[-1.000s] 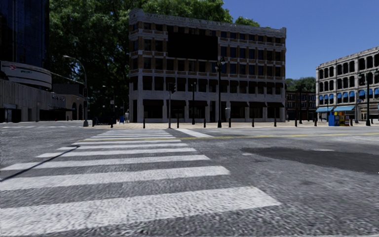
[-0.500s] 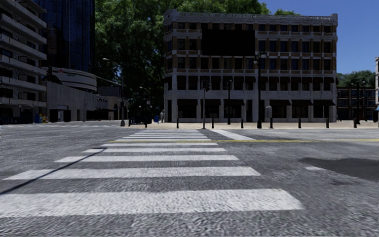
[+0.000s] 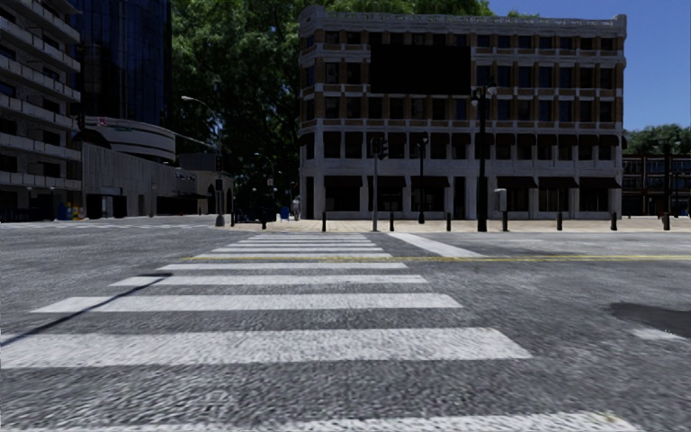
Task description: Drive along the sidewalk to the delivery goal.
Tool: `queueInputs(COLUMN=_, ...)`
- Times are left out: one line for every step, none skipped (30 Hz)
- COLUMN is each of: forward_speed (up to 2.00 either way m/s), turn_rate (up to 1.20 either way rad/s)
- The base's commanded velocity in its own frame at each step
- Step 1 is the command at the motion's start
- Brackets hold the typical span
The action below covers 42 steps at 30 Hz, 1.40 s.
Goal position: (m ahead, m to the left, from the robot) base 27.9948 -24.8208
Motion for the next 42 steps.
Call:
queueInputs(forward_speed=1.54, turn_rate=0.00)
queueInputs(forward_speed=1.54, turn_rate=0.00)
queueInputs(forward_speed=1.54, turn_rate=0.00)
queueInputs(forward_speed=1.54, turn_rate=0.00)
queueInputs(forward_speed=1.54, turn_rate=0.00)
queueInputs(forward_speed=1.54, turn_rate=0.00)
queueInputs(forward_speed=1.54, turn_rate=0.00)
queueInputs(forward_speed=2.00, turn_rate=0.00)
queueInputs(forward_speed=2.00, turn_rate=0.00)
queueInputs(forward_speed=2.00, turn_rate=0.00)
queueInputs(forward_speed=2.00, turn_rate=0.00)
queueInputs(forward_speed=2.00, turn_rate=0.00)
queueInputs(forward_speed=2.00, turn_rate=0.00)
queueInputs(forward_speed=2.00, turn_rate=0.00)
queueInputs(forward_speed=2.00, turn_rate=0.00)
queueInputs(forward_speed=2.00, turn_rate=0.00)
queueInputs(forward_speed=2.00, turn_rate=0.00)
queueInputs(forward_speed=2.00, turn_rate=0.00)
queueInputs(forward_speed=2.00, turn_rate=0.00)
queueInputs(forward_speed=2.00, turn_rate=0.00)
queueInputs(forward_speed=2.00, turn_rate=0.00)
queueInputs(forward_speed=2.00, turn_rate=0.00)
queueInputs(forward_speed=2.00, turn_rate=0.00)
queueInputs(forward_speed=2.00, turn_rate=0.00)
queueInputs(forward_speed=2.00, turn_rate=0.00)
queueInputs(forward_speed=2.00, turn_rate=0.00)
queueInputs(forward_speed=2.00, turn_rate=0.00)
queueInputs(forward_speed=2.00, turn_rate=0.00)
queueInputs(forward_speed=2.00, turn_rate=0.00)
queueInputs(forward_speed=2.00, turn_rate=0.00)
queueInputs(forward_speed=2.00, turn_rate=0.00)
queueInputs(forward_speed=2.00, turn_rate=0.00)
queueInputs(forward_speed=2.00, turn_rate=0.00)
queueInputs(forward_speed=2.00, turn_rate=0.00)
queueInputs(forward_speed=2.00, turn_rate=0.00)
queueInputs(forward_speed=2.00, turn_rate=0.00)
queueInputs(forward_speed=2.00, turn_rate=0.00)
queueInputs(forward_speed=2.00, turn_rate=0.00)
queueInputs(forward_speed=2.00, turn_rate=0.00)
queueInputs(forward_speed=2.00, turn_rate=0.00)
queueInputs(forward_speed=2.00, turn_rate=0.00)
queueInputs(forward_speed=2.00, turn_rate=0.00)
